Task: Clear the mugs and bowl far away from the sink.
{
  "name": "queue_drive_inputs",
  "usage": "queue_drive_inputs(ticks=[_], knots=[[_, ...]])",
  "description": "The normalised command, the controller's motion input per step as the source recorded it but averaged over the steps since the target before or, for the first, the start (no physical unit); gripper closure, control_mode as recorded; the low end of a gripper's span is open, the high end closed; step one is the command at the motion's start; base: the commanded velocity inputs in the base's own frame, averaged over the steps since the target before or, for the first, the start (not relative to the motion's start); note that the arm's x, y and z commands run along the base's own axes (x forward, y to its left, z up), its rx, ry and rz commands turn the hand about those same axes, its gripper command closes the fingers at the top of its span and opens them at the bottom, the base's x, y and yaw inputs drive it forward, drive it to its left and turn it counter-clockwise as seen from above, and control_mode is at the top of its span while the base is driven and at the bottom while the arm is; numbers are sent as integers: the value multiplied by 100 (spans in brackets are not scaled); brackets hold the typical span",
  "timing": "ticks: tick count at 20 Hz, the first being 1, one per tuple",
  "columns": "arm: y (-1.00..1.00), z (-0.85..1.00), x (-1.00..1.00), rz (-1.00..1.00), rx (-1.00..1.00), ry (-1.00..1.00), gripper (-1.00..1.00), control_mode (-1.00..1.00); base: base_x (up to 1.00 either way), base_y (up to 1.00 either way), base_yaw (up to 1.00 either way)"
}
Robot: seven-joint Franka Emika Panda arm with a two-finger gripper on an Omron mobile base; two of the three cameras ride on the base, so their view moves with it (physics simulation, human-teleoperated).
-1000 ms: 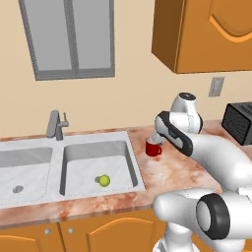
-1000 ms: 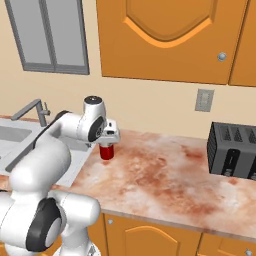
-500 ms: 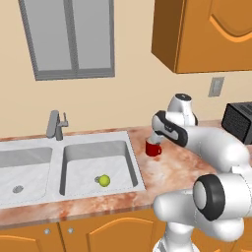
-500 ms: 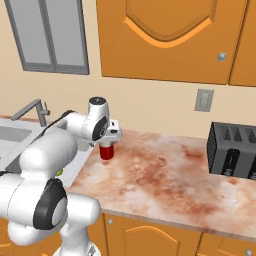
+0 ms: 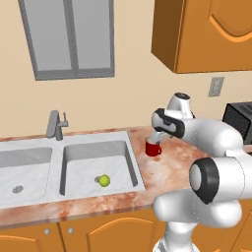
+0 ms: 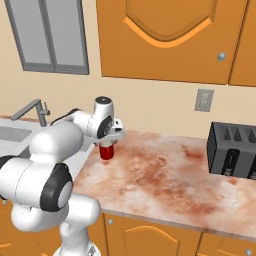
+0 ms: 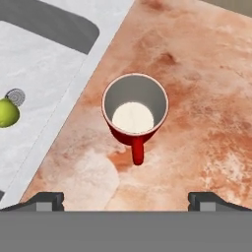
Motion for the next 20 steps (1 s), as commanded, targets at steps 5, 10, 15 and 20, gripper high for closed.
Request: queue_drive_inputs(ticks=[5,10,15,20], knots=[[0,-17,15,4,0,1,-100,-100,0,0,0],[-6,-14,15,5,0,0,-100,-100,0,0,0],[-9,-12,7,5,0,0,-100,-100,0,0,0],[-1,-10,2,4,0,0,-100,-100,0,0,0]])
